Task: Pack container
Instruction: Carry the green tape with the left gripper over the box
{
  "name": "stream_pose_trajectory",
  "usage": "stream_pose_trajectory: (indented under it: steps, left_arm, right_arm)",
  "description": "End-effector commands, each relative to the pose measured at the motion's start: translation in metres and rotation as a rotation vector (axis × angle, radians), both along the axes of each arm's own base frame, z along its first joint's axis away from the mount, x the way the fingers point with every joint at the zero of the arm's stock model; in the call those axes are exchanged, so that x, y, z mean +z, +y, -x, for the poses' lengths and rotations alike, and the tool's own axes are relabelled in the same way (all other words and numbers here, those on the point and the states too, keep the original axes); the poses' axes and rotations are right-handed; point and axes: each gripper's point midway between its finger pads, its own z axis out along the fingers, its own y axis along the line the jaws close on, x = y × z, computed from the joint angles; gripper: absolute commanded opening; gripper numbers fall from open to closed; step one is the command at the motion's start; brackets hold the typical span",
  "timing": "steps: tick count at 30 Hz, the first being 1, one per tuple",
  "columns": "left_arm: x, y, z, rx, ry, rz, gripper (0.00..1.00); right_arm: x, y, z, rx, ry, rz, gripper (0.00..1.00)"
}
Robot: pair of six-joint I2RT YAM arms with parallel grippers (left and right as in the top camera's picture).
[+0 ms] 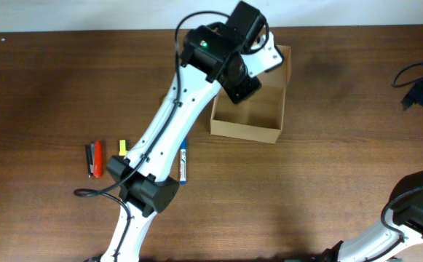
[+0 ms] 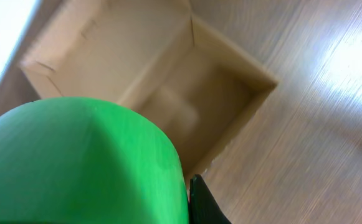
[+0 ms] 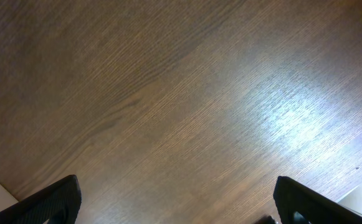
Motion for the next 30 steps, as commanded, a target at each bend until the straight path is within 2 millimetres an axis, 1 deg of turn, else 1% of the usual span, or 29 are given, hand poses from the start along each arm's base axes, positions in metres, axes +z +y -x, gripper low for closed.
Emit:
stream_pose_trajectory:
  steps: [1,4,7,14,16,19,23,30]
  left_arm:
    - [-0.028,0.007,0.000,-0.034,0.027,-0.093,0.01]
    - [-0.060,0.007,0.001,-0.036,0.080,-0.129,0.02]
    - [-0.080,0.005,0.001,-0.041,0.114,-0.154,0.01]
    - [-0.095,-0.001,-0.002,-0.062,0.123,-0.162,0.01]
    - [-0.101,-0.003,-0.003,-0.064,0.133,-0.161,0.01]
    - [-0.117,-0.007,0.000,-0.075,0.161,-0.178,0.01]
    - [-0.131,-0.014,0.004,-0.101,0.185,-0.187,0.01]
    - [-0.142,-0.020,0.005,-0.122,0.187,-0.195,0.02]
  right_arm:
    - [-0.001,0.002,0.001,0.008,0.008,-0.008,0.99]
    - [-0.002,0.004,0.000,0.010,0.000,-0.021,0.99]
    - [-0.002,0.008,-0.002,0.013,-0.011,-0.039,0.99]
    - [-0.002,0.008,-0.003,0.014,-0.014,-0.042,0.99]
    - [-0.002,0.008,-0.002,0.014,-0.013,-0.042,1.00]
    - [-0.002,0.010,-0.003,0.015,-0.019,-0.051,0.99]
    - [-0.002,0.009,-0.003,0.015,-0.019,-0.051,0.99]
    - [-0.002,0.009,-0.004,0.015,-0.019,-0.050,0.99]
